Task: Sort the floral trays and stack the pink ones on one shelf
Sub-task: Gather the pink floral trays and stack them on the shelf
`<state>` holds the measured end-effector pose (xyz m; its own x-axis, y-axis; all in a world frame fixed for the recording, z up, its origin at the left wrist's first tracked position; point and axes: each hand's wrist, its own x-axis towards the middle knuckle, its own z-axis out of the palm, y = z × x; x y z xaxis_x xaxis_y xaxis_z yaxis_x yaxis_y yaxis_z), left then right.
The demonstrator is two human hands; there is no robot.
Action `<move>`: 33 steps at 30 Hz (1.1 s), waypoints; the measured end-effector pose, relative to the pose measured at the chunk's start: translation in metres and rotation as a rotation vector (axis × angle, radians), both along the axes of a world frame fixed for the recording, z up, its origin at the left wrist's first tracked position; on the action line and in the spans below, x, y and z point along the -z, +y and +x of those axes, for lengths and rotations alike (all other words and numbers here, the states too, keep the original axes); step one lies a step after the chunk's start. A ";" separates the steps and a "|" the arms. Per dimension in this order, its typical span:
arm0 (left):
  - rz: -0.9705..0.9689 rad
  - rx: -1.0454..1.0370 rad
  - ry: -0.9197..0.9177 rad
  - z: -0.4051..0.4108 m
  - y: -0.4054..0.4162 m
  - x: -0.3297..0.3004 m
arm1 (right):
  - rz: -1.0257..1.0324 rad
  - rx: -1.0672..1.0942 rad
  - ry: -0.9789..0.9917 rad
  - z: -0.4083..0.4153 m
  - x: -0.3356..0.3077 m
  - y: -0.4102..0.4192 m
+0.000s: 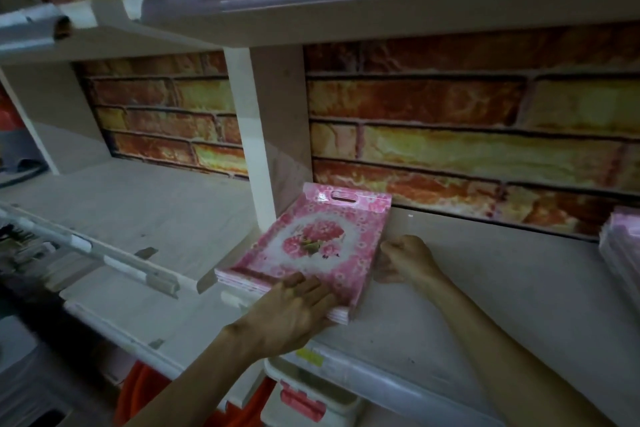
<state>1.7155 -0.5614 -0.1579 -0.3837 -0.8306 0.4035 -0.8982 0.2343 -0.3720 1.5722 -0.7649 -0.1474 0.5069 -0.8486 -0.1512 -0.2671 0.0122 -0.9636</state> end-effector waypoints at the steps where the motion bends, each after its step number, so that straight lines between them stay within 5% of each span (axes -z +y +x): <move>1: 0.001 0.010 0.003 0.001 -0.001 -0.001 | 0.047 -0.004 -0.017 0.004 0.001 -0.002; 16: -0.011 0.204 0.037 0.030 -0.030 -0.058 | 0.586 -0.029 -0.354 0.071 -0.004 -0.017; 26: 0.029 0.364 0.124 0.044 -0.038 -0.062 | 0.302 0.278 -0.257 0.071 -0.002 -0.002; 33: 0.291 0.489 0.435 0.048 -0.040 -0.086 | 0.170 0.440 -0.211 0.044 -0.012 0.005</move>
